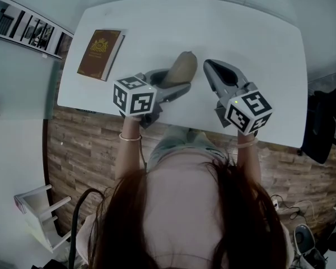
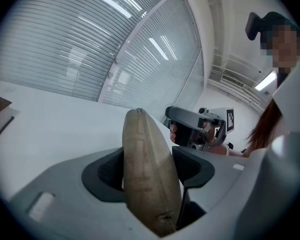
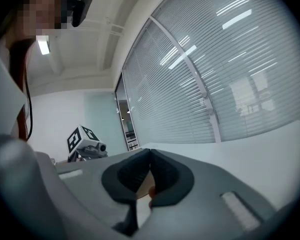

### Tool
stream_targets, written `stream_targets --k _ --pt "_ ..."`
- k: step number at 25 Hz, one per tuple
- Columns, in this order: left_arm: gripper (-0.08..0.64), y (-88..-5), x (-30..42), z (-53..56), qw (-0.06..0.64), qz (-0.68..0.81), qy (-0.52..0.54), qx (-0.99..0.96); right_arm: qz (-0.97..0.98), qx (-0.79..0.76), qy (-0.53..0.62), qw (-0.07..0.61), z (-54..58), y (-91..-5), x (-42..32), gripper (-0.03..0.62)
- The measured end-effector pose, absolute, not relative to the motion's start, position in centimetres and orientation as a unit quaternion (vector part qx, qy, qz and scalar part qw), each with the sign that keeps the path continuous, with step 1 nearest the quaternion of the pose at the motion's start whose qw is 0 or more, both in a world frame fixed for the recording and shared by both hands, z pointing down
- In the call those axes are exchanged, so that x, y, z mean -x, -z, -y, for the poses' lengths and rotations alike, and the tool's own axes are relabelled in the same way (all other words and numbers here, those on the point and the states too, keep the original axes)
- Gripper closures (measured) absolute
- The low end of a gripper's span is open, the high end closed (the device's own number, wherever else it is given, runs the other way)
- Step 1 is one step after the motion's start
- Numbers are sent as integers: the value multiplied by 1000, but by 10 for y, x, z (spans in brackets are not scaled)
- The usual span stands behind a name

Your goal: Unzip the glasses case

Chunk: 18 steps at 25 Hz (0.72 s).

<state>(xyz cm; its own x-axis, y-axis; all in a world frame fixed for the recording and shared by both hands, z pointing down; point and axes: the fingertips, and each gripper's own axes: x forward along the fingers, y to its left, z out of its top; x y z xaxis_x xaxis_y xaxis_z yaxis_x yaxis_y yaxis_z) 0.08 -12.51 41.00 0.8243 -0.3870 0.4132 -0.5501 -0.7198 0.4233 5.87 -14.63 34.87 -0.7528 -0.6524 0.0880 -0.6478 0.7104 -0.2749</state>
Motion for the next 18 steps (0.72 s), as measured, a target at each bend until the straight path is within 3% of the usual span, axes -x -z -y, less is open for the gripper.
stream_targets --k 18 --pt "264 -380 36 163 224 183 -135 -948 -934 319 161 13 187 -336 -19 569"
